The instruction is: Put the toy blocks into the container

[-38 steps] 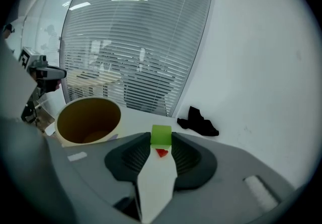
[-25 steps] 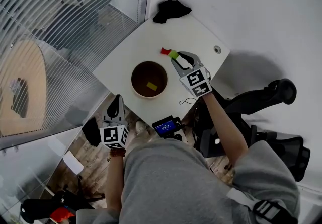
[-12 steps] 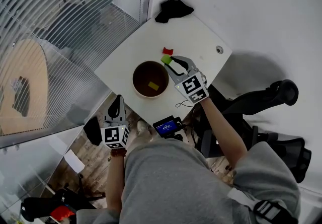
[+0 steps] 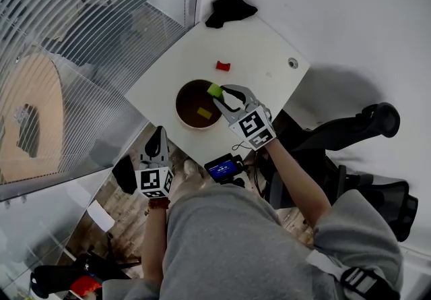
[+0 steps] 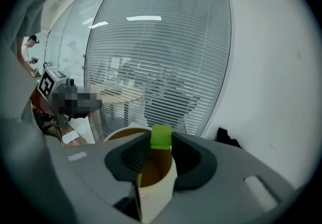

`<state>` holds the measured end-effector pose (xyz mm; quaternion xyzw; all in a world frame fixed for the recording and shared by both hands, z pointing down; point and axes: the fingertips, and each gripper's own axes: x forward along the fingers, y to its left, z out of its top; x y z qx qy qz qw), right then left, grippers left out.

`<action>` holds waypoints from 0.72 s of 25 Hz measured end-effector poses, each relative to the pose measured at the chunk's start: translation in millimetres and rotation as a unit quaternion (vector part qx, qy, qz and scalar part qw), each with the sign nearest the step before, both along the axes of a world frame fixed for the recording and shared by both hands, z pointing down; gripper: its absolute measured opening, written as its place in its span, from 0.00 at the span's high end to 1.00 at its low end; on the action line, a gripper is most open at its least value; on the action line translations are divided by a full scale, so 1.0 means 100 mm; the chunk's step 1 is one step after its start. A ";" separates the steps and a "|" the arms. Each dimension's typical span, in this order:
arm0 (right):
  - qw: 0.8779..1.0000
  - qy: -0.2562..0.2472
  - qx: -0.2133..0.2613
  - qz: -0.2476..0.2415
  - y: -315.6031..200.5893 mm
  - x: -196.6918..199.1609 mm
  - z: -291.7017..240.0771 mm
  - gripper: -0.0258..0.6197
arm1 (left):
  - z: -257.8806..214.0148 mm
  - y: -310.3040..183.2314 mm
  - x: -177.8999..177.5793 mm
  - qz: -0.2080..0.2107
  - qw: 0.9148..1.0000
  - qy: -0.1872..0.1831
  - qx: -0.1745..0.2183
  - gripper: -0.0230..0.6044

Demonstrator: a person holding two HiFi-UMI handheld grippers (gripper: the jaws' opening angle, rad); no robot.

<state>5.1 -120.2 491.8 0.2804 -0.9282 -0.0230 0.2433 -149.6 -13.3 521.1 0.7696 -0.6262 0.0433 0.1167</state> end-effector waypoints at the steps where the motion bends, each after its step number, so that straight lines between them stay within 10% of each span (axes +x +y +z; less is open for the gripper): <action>1: 1.000 0.000 -0.002 -0.002 0.02 -0.01 0.02 0.74 | 0.00 0.00 0.01 0.001 1.000 0.000 0.000 0.95; 18: 0.999 -0.003 -0.027 -0.021 0.16 -0.15 0.13 0.74 | 0.04 0.01 -0.03 -0.002 1.000 0.002 -0.005 0.95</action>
